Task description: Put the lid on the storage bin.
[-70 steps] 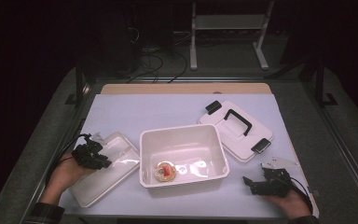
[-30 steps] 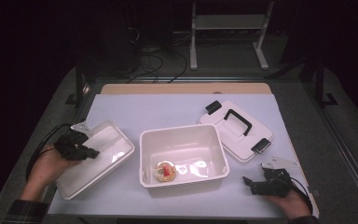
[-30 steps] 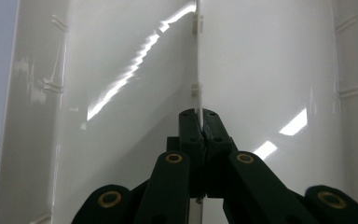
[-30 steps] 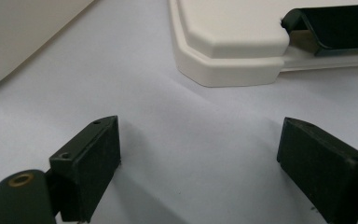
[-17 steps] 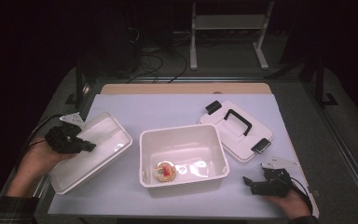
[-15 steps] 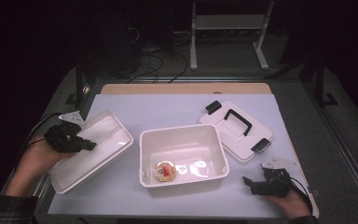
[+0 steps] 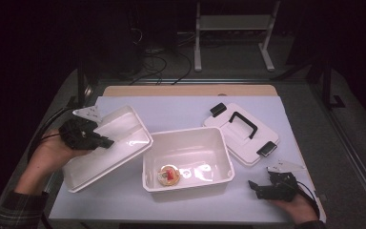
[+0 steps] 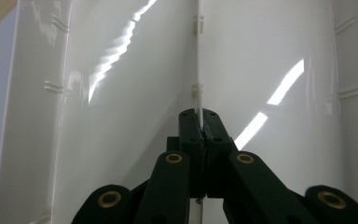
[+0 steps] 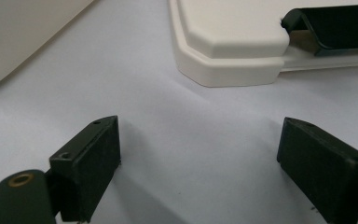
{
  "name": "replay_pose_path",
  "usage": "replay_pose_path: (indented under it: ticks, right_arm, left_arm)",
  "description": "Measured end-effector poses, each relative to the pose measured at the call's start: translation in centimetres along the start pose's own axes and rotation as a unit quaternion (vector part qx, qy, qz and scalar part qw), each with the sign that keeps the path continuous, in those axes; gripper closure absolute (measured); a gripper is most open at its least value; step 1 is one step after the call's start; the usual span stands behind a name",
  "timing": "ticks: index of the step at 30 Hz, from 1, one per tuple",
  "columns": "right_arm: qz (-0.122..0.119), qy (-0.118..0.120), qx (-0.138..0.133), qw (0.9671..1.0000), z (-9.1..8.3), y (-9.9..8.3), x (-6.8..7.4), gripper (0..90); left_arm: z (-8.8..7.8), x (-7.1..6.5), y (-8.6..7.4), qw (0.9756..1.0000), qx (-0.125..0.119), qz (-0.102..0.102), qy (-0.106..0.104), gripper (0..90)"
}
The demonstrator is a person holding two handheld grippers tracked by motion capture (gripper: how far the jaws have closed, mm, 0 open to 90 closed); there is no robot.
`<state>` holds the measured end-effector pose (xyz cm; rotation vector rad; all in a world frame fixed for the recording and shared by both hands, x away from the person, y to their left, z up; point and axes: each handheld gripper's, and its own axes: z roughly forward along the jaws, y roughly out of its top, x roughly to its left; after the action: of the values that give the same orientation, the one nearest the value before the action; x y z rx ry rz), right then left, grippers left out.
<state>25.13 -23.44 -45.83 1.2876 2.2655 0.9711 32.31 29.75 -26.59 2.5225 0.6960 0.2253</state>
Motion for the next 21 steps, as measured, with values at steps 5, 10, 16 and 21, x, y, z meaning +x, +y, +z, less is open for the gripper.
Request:
replay_pose_path:
  ticks: [5, 10, 16, 21]
  right_arm:
    - [0.0, 0.0, 0.0, 1.0, 0.0, 0.0, 0.0, 12.6]
    - [0.0, 0.0, 0.0, 1.0, 0.0, 0.0, 0.0, 12.6]
    - [0.0, 0.0, 0.0, 1.0, 0.0, 0.0, 0.0, 12.6]
    - [0.001, 0.0, 0.0, 1.0, 0.0, 0.0, 0.0, 12.6]
  left_arm:
    - [0.5, -0.8, 1.8, 0.9996, 0.0, 0.022, -0.017, 88.8]
    - [1.3, -1.5, 3.6, 0.9986, 0.002, 0.043, -0.03, 88.9]
    - [2.2, -2.4, 5.5, 0.9967, 0.003, 0.067, -0.046, 88.8]
    - [3.5, -3.5, 7.4, 0.9943, 0.006, 0.088, -0.061, 88.8]
